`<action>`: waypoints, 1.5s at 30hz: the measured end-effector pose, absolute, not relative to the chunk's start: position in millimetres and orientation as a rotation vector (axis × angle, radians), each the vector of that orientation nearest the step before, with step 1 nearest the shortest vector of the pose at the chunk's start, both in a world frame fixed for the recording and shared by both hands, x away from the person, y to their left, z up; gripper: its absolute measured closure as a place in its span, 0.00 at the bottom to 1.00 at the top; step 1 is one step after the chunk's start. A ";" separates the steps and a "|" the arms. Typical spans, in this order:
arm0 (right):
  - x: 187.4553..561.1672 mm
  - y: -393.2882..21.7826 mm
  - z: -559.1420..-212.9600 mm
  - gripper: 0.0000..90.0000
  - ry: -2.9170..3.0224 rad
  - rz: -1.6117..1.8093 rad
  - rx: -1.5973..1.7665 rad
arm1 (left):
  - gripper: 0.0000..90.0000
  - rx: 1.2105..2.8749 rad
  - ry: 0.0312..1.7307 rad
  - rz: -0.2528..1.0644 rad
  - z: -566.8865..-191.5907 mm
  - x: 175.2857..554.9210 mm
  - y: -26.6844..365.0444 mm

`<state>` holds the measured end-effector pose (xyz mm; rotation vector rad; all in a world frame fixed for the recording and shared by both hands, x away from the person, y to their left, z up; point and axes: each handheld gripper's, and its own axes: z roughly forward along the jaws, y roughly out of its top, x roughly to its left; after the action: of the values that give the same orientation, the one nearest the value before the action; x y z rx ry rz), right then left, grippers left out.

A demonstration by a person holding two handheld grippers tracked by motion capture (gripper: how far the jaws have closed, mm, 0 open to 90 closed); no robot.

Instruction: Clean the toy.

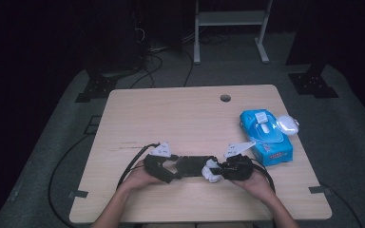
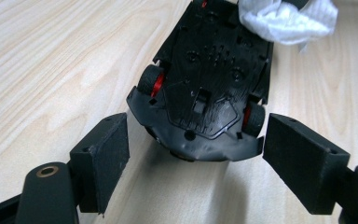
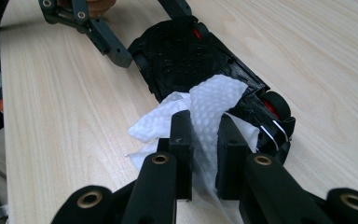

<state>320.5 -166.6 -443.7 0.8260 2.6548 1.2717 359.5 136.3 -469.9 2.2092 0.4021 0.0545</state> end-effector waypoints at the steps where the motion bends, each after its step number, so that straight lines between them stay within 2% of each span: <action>1: 320.3 -166.5 -443.9 0.88 2.654 1.271 0.818 | 0.24 2.198 0.409 0.045 -469.5 359.6 136.2; 11: 312.8 -163.5 -447.1 0.89 2.633 1.255 0.733 | 0.26 2.123 0.550 -0.087 -466.3 372.0 139.3; 20: 305.7 -163.4 -450.8 0.89 2.607 1.275 0.709 | 0.28 2.141 0.639 -0.133 -471.4 375.4 140.9; 38: 297.1 -165.3 -455.3 0.90 2.565 1.297 0.677 | 0.34 2.156 0.645 -0.243 -475.4 380.6 121.2; 45: 295.7 -165.5 -454.8 0.90 2.560 1.289 0.674 | 0.36 2.156 0.613 -0.196 -473.9 377.4 121.9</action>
<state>295.7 -165.5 -454.8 0.6739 2.5604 1.2890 377.4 121.9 -473.9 2.1558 0.6126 -0.1958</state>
